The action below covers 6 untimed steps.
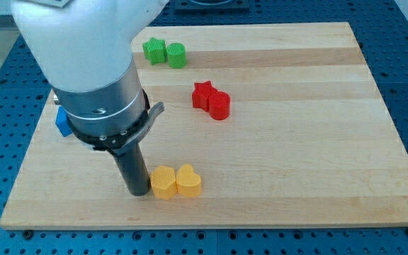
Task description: Move yellow hexagon and yellow heart towards bottom center
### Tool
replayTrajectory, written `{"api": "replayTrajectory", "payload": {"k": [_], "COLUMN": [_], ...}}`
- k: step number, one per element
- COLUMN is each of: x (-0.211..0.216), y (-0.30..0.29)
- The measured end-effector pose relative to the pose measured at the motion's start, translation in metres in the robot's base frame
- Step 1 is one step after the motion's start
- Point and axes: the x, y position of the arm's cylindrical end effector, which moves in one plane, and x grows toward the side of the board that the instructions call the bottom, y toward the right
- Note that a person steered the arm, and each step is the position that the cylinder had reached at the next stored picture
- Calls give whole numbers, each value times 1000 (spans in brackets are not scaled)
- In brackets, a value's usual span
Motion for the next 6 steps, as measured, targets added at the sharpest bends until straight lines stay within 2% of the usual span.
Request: {"api": "replayTrajectory", "payload": {"k": [2, 3, 5, 6], "x": [-60, -61, -27, -25], "y": [1, 20, 43, 52]}}
